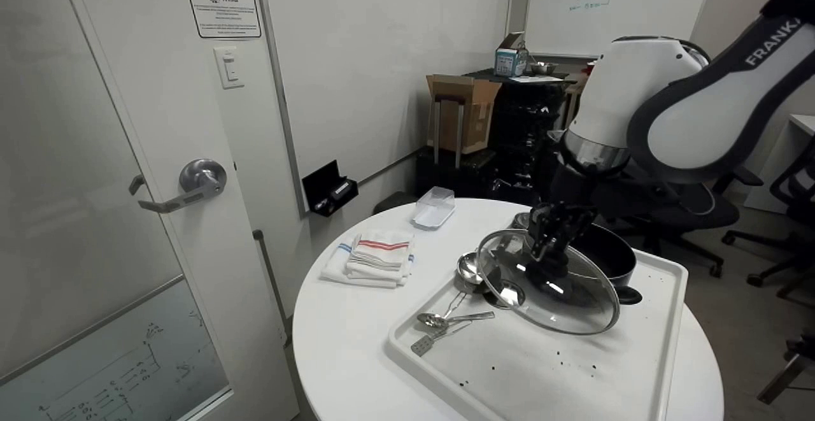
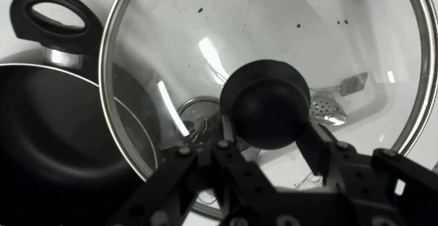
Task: Put the lid on the pot
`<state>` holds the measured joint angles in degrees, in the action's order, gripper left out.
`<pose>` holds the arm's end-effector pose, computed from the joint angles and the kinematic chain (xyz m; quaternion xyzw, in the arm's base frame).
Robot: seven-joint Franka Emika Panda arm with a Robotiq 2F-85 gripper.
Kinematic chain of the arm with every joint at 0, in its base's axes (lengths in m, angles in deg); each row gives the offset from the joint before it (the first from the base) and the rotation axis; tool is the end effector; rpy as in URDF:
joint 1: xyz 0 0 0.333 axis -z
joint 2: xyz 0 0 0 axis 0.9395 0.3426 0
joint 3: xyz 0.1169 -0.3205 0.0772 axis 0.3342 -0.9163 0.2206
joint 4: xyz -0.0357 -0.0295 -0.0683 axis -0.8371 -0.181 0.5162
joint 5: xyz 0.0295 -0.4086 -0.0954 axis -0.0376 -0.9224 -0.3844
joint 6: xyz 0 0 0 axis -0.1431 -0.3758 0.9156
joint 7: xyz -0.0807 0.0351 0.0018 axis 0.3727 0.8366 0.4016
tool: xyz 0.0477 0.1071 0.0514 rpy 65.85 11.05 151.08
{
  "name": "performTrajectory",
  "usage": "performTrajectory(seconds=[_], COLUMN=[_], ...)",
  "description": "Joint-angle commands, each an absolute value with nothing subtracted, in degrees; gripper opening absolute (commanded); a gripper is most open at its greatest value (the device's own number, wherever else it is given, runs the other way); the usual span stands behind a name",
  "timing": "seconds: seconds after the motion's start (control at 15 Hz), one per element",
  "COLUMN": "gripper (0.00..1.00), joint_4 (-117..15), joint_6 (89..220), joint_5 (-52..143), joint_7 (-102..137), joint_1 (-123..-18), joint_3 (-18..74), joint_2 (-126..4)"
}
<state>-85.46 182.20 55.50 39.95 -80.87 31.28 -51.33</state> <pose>0.5867 0.1004 0.1693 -0.9772 0.1954 -0.0704 0.0447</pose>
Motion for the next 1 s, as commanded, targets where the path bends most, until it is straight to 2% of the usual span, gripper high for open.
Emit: performTrajectory(seconds=[0.0, 0.93], gripper=[0.23, 0.23], joint_4=[-85.75, -80.16], joint_6=[178.92, 171.61], joint_5=[59.30, 59.54], joint_7=[39.33, 47.41], joint_1=[-77.45, -71.87], joint_3=[31.12, 21.83], joint_2=[-55.29, -52.73])
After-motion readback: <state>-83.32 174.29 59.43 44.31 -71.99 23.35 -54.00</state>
